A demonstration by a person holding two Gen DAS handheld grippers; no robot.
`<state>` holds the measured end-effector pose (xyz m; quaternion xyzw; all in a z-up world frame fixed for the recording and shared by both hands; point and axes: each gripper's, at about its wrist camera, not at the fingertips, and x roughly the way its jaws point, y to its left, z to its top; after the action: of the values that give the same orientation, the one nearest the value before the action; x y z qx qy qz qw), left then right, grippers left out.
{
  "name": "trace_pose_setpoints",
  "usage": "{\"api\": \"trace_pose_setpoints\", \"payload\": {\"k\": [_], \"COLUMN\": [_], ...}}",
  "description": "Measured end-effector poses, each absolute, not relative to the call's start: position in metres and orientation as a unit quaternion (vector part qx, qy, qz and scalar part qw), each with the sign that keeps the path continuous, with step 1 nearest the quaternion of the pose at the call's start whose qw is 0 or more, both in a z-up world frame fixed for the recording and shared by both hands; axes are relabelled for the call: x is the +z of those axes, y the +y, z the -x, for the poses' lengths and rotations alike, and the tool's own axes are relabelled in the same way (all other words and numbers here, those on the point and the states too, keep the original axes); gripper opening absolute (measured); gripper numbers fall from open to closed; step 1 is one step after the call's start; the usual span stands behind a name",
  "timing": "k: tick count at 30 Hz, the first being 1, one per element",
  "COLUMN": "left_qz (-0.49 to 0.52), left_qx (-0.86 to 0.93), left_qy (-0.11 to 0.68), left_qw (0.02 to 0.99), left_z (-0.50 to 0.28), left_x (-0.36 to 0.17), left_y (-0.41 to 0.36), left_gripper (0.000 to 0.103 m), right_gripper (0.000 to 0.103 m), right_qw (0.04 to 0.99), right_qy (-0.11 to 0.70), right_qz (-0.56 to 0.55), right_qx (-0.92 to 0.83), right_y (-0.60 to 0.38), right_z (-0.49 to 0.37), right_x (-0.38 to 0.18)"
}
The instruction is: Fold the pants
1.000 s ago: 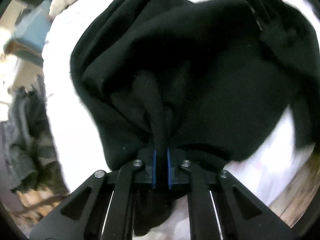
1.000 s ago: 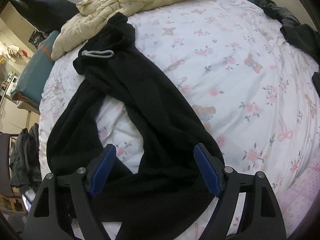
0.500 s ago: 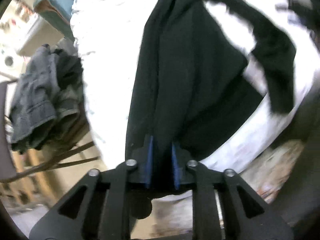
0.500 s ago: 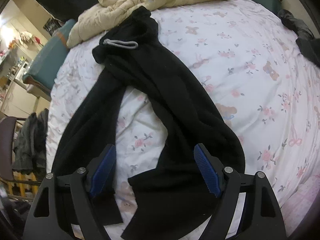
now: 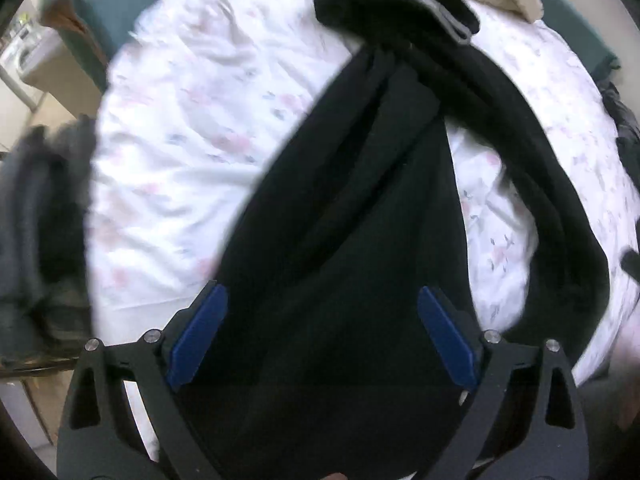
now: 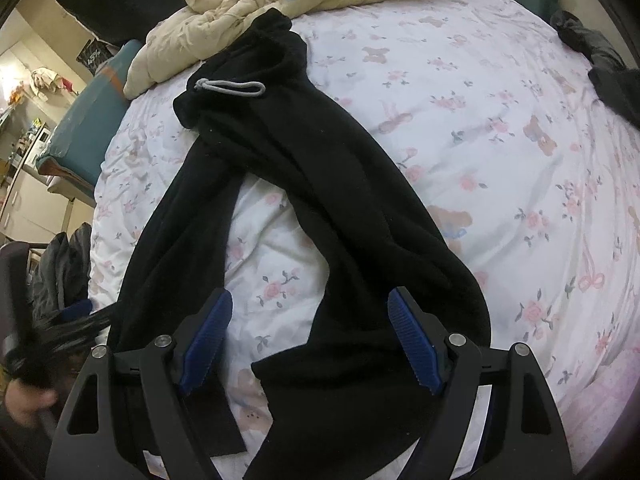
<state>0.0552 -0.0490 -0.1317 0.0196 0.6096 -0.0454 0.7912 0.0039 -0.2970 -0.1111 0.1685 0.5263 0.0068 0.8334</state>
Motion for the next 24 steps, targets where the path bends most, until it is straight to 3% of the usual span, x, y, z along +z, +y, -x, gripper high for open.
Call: {"api": "trace_pose_setpoints", "payload": {"k": [3,5,8,9,10,11,13,19,24], "left_qz": [-0.030,-0.028,-0.087,-0.124,-0.161,-0.175,-0.179,-0.166,-0.181], "left_qx": [-0.037,-0.033,-0.030,-0.022,-0.021,-0.026,-0.030,-0.061,-0.079], "left_qy": [0.582,0.584,0.599,0.599,0.604,0.608,0.602,0.598,0.652], "left_qw": [0.812,0.811,0.795,0.790,0.780,0.774,0.778,0.782,0.732], "left_z": [-0.073,-0.086,-0.105,-0.107,-0.107,-0.105,-0.098,-0.037,0.054], "left_x": [-0.143,-0.153,-0.173,-0.181,-0.191,-0.197,-0.194,-0.168,-0.171], "left_y": [-0.061,-0.067,-0.083,-0.089,-0.093,-0.094,-0.093,-0.068,-0.029], "left_gripper": [0.084,0.083,0.067,0.051,0.039,0.035,0.008,0.002,0.000], "right_gripper": [0.082,0.082,0.082,0.082,0.082,0.082,0.082,0.082,0.082], "right_qw": [0.832,0.831,0.831,0.831,0.830,0.830,0.830,0.828,0.833], "right_qy": [0.529,0.530,0.528,0.529,0.530,0.531,0.531,0.528,0.524], "right_qz": [-0.167,-0.169,-0.173,-0.173,-0.171,-0.170,-0.173,-0.187,-0.177], "right_qx": [0.006,0.010,0.014,0.016,0.017,0.017,0.014,0.020,0.024], "right_y": [-0.297,-0.297,-0.296,-0.296,-0.296,-0.296,-0.299,-0.301,-0.296], "right_z": [-0.009,-0.012,-0.016,-0.019,-0.021,-0.022,-0.024,-0.023,-0.016], "right_x": [-0.113,-0.114,-0.114,-0.114,-0.115,-0.115,-0.116,-0.114,-0.109]}}
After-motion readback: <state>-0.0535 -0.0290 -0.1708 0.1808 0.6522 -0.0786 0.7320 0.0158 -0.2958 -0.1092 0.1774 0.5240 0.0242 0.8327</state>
